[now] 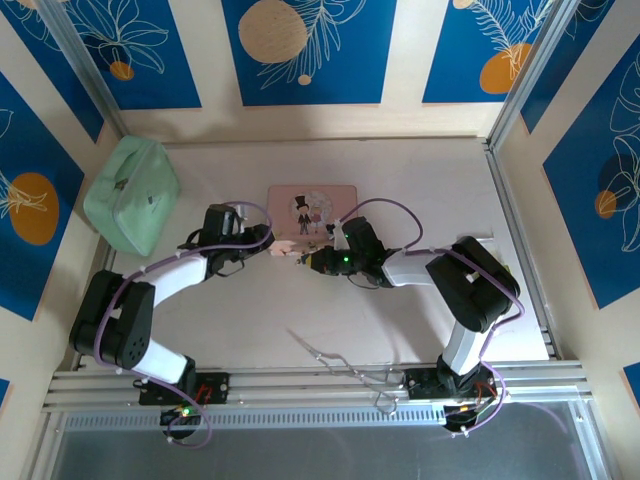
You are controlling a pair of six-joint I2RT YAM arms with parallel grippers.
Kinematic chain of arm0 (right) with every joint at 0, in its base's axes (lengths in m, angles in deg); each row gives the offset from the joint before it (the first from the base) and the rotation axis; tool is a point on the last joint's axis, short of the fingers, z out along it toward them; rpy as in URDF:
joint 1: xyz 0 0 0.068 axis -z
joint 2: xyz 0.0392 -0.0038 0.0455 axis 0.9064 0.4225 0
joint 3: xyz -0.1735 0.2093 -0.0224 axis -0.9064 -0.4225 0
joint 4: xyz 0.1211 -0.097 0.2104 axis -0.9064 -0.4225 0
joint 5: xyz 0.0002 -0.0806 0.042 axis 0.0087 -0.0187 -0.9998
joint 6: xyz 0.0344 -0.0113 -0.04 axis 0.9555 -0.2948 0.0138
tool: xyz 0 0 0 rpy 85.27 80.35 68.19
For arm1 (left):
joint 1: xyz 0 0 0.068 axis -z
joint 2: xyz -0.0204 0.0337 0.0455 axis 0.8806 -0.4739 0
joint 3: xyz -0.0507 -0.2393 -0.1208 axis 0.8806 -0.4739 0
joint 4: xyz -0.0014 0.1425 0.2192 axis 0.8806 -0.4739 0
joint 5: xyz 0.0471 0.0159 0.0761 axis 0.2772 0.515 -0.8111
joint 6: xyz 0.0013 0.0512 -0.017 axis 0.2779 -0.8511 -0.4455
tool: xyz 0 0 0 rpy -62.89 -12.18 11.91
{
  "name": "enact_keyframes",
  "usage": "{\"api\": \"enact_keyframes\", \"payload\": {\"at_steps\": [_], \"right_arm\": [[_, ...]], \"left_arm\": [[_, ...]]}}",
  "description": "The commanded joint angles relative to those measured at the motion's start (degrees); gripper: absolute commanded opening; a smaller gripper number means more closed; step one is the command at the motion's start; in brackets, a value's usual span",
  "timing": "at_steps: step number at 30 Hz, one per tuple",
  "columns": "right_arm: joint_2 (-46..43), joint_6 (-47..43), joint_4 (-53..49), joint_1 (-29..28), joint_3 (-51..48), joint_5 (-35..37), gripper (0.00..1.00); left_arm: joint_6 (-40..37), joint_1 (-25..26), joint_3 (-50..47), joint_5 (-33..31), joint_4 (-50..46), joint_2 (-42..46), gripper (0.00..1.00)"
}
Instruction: Unlock the padlock with the key
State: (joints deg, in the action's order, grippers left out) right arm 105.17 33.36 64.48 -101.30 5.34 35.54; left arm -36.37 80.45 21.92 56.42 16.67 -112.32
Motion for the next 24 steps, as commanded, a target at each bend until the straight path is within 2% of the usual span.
{"api": "enact_keyframes", "payload": {"at_steps": [1, 12, 24], "right_arm": [[3.88, 3.08, -9.71, 1.95, -0.99, 3.09, 0.0], [3.95, 2.72, -9.97, 1.4, -0.68, 3.95, 0.0], [3.33, 2.33, -10.16, 0.61, -0.94, 5.24, 0.0]], "left_arm": [[-0.27, -0.23, 0.89, 3.06, -8.88, 0.03, 0.53], [-2.08, -0.13, 9.64, 3.83, -11.04, -4.53, 0.57], [-1.0, -0.14, 7.2, 3.9, -9.08, -6.62, 0.55]]}}
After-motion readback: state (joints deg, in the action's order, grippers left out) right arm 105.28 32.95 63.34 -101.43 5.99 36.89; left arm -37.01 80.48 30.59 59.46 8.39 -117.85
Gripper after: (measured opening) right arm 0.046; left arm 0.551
